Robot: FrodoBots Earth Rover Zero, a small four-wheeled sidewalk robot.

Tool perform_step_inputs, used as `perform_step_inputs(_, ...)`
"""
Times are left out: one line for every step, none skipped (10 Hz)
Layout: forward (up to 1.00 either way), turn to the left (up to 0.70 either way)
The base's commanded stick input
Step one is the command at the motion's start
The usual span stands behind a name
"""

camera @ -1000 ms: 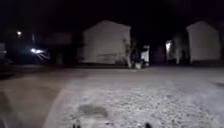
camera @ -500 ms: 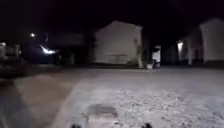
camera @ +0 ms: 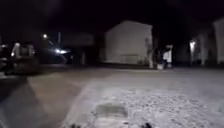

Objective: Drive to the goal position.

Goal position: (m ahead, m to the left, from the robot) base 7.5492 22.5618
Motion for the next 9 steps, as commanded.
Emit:
perform_step_inputs(0.85, 0.0)
perform_step_inputs(0.85, 0.0)
perform_step_inputs(0.85, 0.0)
perform_step_inputs(0.85, 0.0)
perform_step_inputs(0.44, 0.0)
perform_step_inputs(0.0, 0.0)
perform_step_inputs(0.0, 0.0)
perform_step_inputs(0.0, 0.0)
perform_step_inputs(0.26, 0.0)
